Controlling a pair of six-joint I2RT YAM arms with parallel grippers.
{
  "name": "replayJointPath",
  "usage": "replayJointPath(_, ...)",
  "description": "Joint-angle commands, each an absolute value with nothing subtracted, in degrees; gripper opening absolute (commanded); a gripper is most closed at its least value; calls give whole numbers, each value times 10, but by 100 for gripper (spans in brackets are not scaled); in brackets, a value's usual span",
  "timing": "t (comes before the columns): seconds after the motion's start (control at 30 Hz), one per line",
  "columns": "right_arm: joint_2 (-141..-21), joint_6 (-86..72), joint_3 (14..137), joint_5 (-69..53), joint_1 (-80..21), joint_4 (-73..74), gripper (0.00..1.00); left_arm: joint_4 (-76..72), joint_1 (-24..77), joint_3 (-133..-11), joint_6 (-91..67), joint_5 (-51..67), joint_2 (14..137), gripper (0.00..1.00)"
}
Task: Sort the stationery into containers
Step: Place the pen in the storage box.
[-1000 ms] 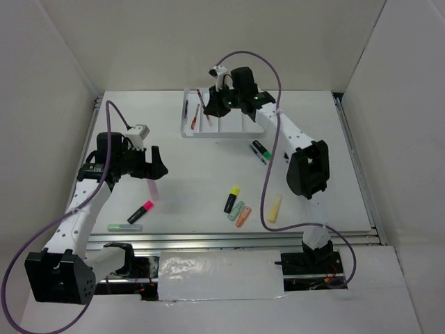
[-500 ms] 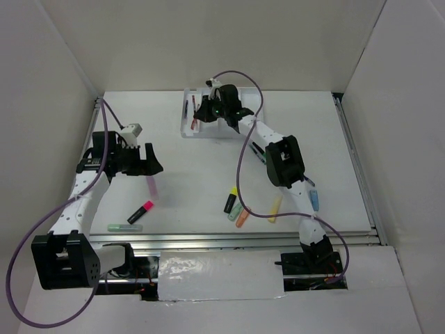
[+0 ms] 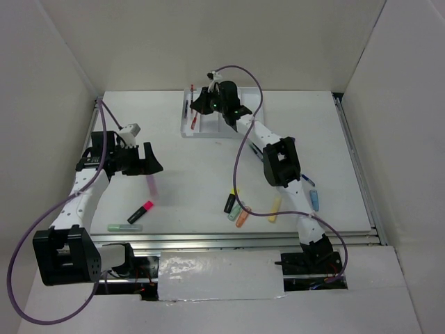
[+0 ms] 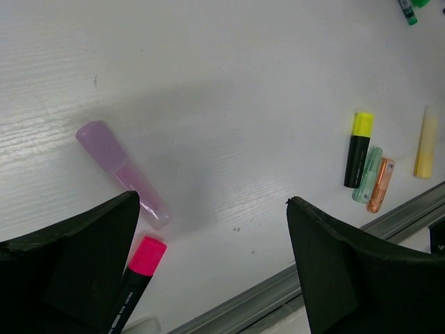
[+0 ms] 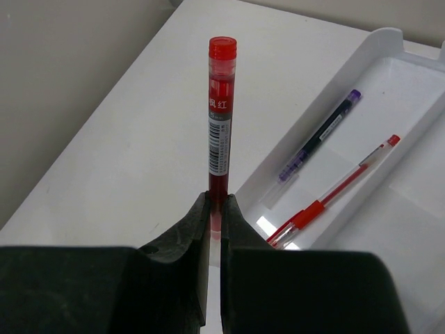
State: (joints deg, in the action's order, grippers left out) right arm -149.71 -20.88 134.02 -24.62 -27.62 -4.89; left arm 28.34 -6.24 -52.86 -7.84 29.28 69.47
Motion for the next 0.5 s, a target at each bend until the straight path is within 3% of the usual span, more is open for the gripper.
replayJointPath(0.0,-1506,-223,1375,-237,-279,-85,2,266,-66,-529,-84,314,702,99)
replayJointPath(0.2,-1513,-231,1387,-232,-276,-78,11,268,-68,-530,-83,313,703,99)
replayJointPath(0.4,-1513,-235,1386,-225,-277,-77,34,270,-69,-533,-82,314,708,99)
replayJointPath(0.47,-1513,-235,1387,-223,-277,-77,37,272,-69,-533,-82,314,710,99)
